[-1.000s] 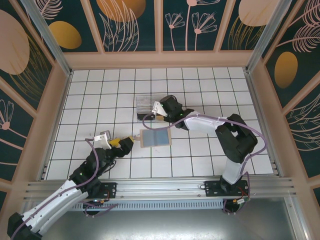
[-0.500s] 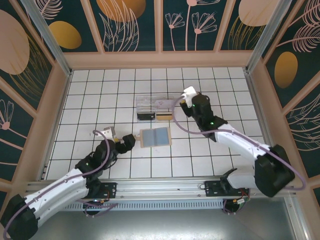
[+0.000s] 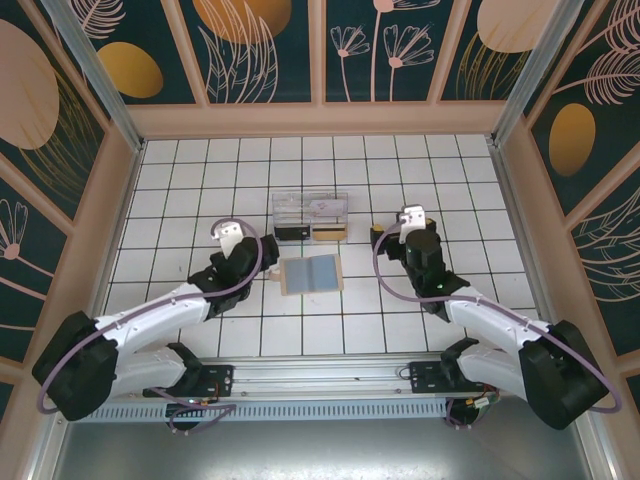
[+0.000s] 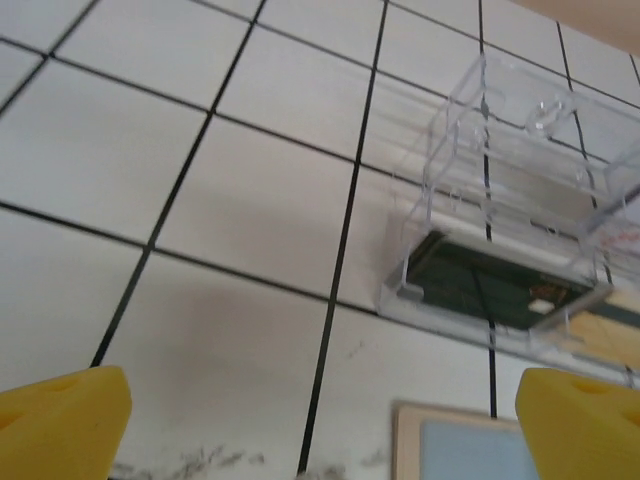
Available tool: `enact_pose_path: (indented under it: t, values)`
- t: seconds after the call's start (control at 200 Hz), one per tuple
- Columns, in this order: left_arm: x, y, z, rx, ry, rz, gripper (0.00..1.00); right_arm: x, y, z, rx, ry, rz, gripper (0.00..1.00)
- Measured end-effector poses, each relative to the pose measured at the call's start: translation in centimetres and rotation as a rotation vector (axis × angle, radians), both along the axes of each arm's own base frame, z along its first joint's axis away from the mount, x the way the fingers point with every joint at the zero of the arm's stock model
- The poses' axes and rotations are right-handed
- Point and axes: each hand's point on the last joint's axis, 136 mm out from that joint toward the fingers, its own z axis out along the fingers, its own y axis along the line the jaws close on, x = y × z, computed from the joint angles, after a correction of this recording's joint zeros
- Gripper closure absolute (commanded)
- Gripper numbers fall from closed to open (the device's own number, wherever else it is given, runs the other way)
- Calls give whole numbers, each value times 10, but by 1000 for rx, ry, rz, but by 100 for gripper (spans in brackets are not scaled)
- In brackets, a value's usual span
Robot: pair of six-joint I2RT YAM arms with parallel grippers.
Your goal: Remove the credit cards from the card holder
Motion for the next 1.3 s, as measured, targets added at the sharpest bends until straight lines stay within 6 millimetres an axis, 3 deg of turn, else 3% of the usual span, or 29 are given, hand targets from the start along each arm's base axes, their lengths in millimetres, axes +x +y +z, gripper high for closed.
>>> enact_pose_path:
  t: [0.14, 0.255, 0.37, 0.545, 0.611, 0.751, 0.991, 1.181, 1.301]
  values:
    - [6, 0, 4, 35, -4, 2, 1, -1, -16, -6, 21, -7, -57, 1]
    - [6, -16, 1, -10, 33, -76, 4, -2, -16, -7, 62, 4, -63, 1]
    - [-2, -40, -5, -91, 88, -188, 30, -2, -11, -9, 113, 37, -58, 1]
    - [-23, -74, -12, -294, 145, -341, 47, -5, 2, -13, 192, 96, -19, 1]
    - [-30, -82, -17, -340, 173, -382, 49, -7, 9, -18, 215, 127, 6, 1]
    - [-39, -97, -38, -384, 259, -436, 65, -14, 28, -30, 238, 194, 57, 1]
    - [-52, -102, -82, -351, 412, -454, 62, -22, 47, -40, 228, 256, 98, 1]
    - [-52, -108, -98, -325, 456, -454, 62, -21, 46, -38, 224, 256, 85, 1]
    - [-49, -122, -98, -327, 451, -482, 62, -21, 45, -39, 222, 259, 79, 1]
